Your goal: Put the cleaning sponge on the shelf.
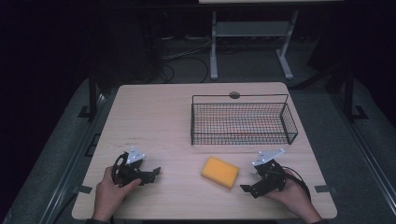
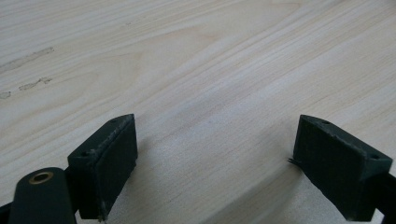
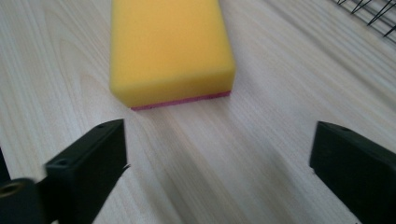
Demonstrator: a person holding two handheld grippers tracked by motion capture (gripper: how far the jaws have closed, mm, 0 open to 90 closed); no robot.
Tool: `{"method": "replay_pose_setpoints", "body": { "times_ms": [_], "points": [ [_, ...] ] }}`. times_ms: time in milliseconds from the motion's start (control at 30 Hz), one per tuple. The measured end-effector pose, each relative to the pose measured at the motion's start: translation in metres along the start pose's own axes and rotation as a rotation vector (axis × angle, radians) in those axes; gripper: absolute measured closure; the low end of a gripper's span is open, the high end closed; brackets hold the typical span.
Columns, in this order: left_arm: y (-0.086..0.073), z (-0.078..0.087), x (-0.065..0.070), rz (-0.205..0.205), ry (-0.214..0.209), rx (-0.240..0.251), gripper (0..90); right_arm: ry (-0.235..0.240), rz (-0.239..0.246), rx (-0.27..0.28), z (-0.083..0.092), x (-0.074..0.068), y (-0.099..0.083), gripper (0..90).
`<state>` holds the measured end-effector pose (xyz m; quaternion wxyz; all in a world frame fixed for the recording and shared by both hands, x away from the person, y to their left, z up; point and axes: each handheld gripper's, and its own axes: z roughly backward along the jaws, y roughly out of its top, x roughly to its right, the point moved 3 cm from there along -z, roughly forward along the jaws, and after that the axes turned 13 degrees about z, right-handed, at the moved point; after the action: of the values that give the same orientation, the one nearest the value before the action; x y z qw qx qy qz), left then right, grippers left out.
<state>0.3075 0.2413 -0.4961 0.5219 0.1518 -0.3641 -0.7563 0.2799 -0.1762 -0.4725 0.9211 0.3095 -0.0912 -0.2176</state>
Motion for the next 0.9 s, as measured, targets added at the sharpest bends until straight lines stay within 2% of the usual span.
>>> {"method": "replay_pose_setpoints", "body": {
  "times_ms": [100,233,900],
  "points": [
    [0.000,0.000,0.000,0.001,-0.001,0.001,12.8,-0.005,-0.004,-0.015,0.000,0.001,0.001,1.0],
    [0.000,0.000,0.000,0.003,-0.001,0.003,12.8,0.011,-0.006,-0.024,0.001,0.003,0.005,1.0],
    [0.000,0.000,0.000,0.006,0.002,0.004,12.8,0.050,0.057,-0.046,-0.003,0.002,0.037,1.0]
  ]
}}
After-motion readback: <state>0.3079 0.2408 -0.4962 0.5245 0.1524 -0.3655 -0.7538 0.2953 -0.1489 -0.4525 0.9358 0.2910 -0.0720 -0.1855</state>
